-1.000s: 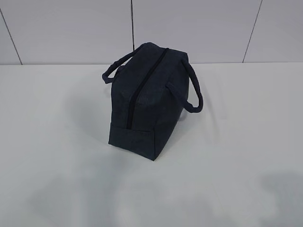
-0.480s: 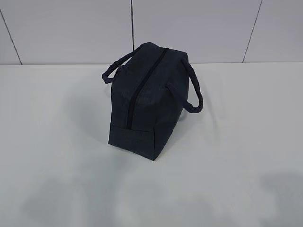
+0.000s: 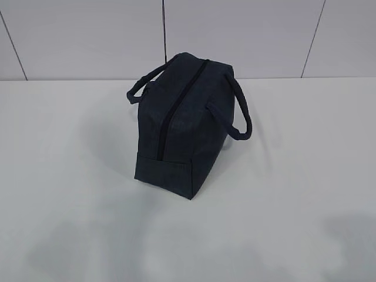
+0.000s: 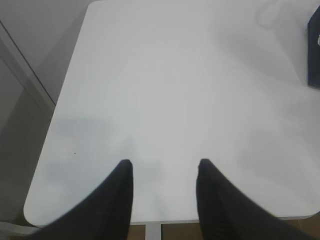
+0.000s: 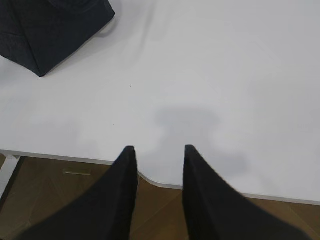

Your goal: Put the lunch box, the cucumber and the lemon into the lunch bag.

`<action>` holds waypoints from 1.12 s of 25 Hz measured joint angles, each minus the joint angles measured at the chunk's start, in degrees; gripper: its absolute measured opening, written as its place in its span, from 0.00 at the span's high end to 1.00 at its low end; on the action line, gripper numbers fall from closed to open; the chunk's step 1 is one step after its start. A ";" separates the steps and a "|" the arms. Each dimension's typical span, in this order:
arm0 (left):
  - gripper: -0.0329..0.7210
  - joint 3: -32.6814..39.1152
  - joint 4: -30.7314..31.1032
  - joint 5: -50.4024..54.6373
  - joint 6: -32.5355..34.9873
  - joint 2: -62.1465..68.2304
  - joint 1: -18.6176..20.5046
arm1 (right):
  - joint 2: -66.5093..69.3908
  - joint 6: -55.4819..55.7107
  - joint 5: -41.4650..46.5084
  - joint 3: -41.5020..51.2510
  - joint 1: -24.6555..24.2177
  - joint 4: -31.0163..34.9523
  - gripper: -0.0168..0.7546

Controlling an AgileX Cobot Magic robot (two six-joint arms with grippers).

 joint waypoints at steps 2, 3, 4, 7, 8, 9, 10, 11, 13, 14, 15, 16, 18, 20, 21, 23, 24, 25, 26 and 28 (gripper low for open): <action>0.56 0.00 0.00 0.00 0.00 0.00 0.00 | 0.00 0.00 0.00 0.00 0.00 0.00 0.66; 0.56 0.00 0.00 0.00 0.00 0.00 0.00 | 0.00 0.00 0.00 0.00 0.00 0.00 0.66; 0.57 0.00 0.00 0.00 0.00 0.00 0.00 | 0.00 0.00 0.00 0.00 0.00 0.00 0.66; 0.58 0.00 0.00 0.00 0.00 0.00 0.00 | 0.00 0.00 0.00 0.00 0.00 0.00 0.66; 0.59 0.00 0.00 0.00 0.00 0.00 0.00 | 0.00 0.00 0.00 0.00 0.00 0.00 0.66; 0.59 0.00 0.00 0.00 0.00 0.00 0.00 | 0.00 0.00 0.00 0.00 0.00 0.00 0.66; 0.60 0.00 0.00 0.00 0.00 0.00 0.00 | 0.00 0.00 0.00 0.00 0.00 0.00 0.66; 0.60 0.00 0.00 0.00 0.00 0.00 0.00 | 0.00 0.00 0.00 0.00 0.00 0.00 0.66; 0.61 0.00 0.00 0.00 0.00 0.00 0.00 | 0.00 0.00 0.00 0.00 0.00 0.00 0.66; 0.62 0.00 0.00 0.00 0.00 0.00 0.00 | 0.00 0.00 0.00 0.00 0.00 0.00 0.66; 0.63 0.00 0.00 0.00 0.00 0.00 0.00 | 0.00 0.00 0.00 0.00 0.00 0.00 0.66; 0.63 0.00 0.00 0.00 0.00 0.00 0.00 | 0.00 0.00 0.00 0.00 0.00 0.00 0.66; 0.63 0.00 0.00 0.00 0.00 0.00 0.00 | 0.00 0.00 0.00 0.00 0.00 0.00 0.66; 0.64 0.00 0.00 0.00 0.00 0.00 0.00 | 0.00 0.00 0.00 0.00 0.00 0.00 0.66; 0.64 0.00 0.00 0.00 0.00 0.00 0.00 | 0.00 0.00 0.00 0.00 0.00 0.00 0.66; 0.64 0.00 0.00 0.00 0.00 0.00 0.00 | 0.00 0.00 0.00 0.00 0.00 0.00 0.66; 0.64 0.00 0.00 0.00 0.00 0.00 0.00 | 0.00 0.00 0.00 0.00 0.00 0.00 0.66; 0.64 0.00 0.00 0.00 0.00 0.00 0.00 | 0.00 0.00 0.00 0.00 0.00 0.00 0.66; 0.64 0.00 0.00 0.00 0.00 0.00 0.00 | 0.00 0.00 0.00 0.00 0.00 0.00 0.66; 0.64 0.00 0.00 0.00 0.00 0.00 0.00 | 0.00 0.00 0.00 0.00 0.00 0.00 0.66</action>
